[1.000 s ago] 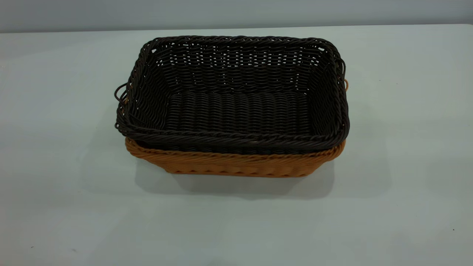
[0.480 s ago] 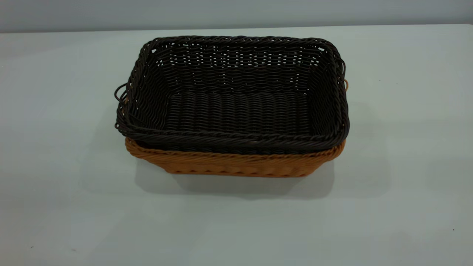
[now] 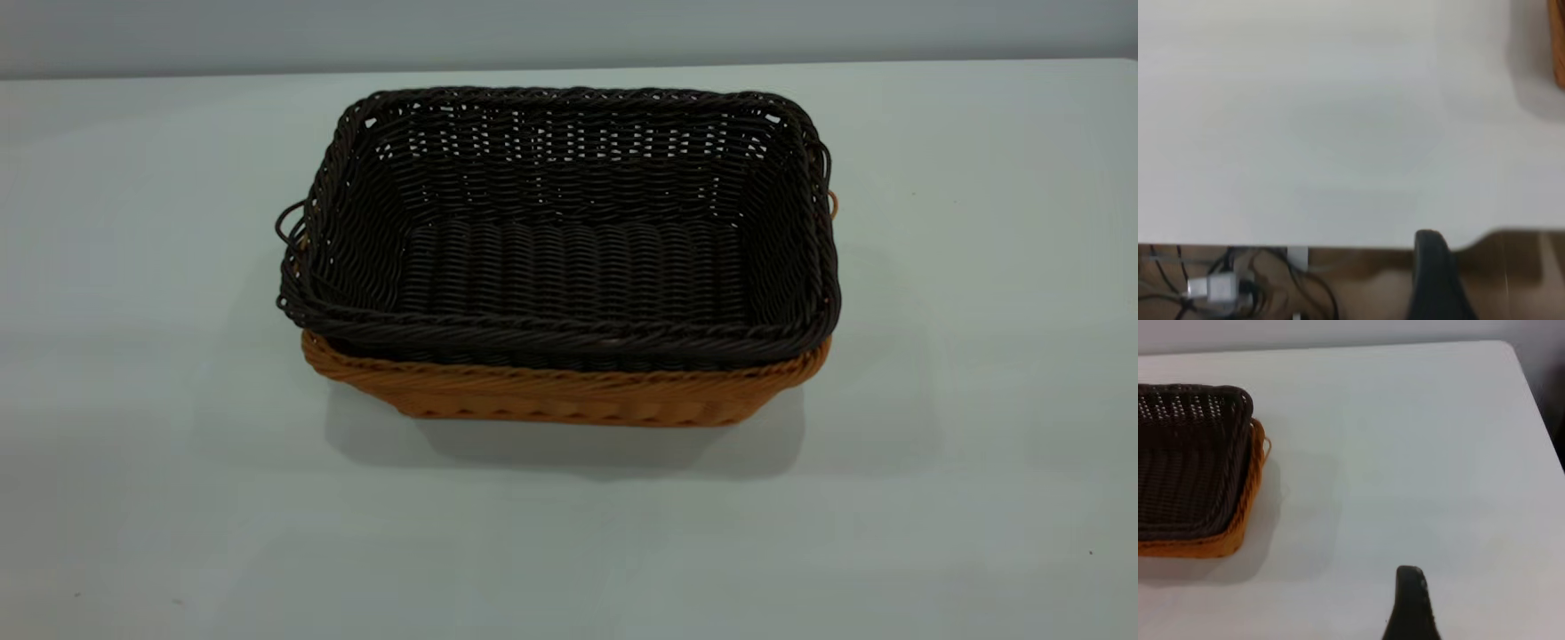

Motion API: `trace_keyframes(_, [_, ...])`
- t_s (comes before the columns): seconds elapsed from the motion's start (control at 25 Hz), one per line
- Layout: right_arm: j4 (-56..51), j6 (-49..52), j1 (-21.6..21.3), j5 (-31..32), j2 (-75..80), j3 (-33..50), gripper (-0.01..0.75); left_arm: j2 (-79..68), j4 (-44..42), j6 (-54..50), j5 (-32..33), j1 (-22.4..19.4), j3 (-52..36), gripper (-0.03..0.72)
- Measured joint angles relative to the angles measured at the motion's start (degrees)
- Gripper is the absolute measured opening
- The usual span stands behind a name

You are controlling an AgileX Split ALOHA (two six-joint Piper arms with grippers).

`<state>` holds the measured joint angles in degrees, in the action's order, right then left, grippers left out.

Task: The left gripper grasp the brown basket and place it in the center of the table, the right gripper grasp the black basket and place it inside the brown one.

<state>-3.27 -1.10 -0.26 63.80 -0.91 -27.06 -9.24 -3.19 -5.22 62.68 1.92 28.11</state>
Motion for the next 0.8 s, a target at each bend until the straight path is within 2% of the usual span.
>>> trace_keyframes(0.28, [0.0,0.0,-0.06,0.0,0.0,0.0,0.478,9.92,-0.23,0.0,0.77,-1.29,0.0,0.42])
trace_keyframes(0.8, [0.05,0.0,-0.11,0.0,0.0,0.0,0.478,10.34,-0.23,0.05,0.96,-1.29,0.0,0.42])
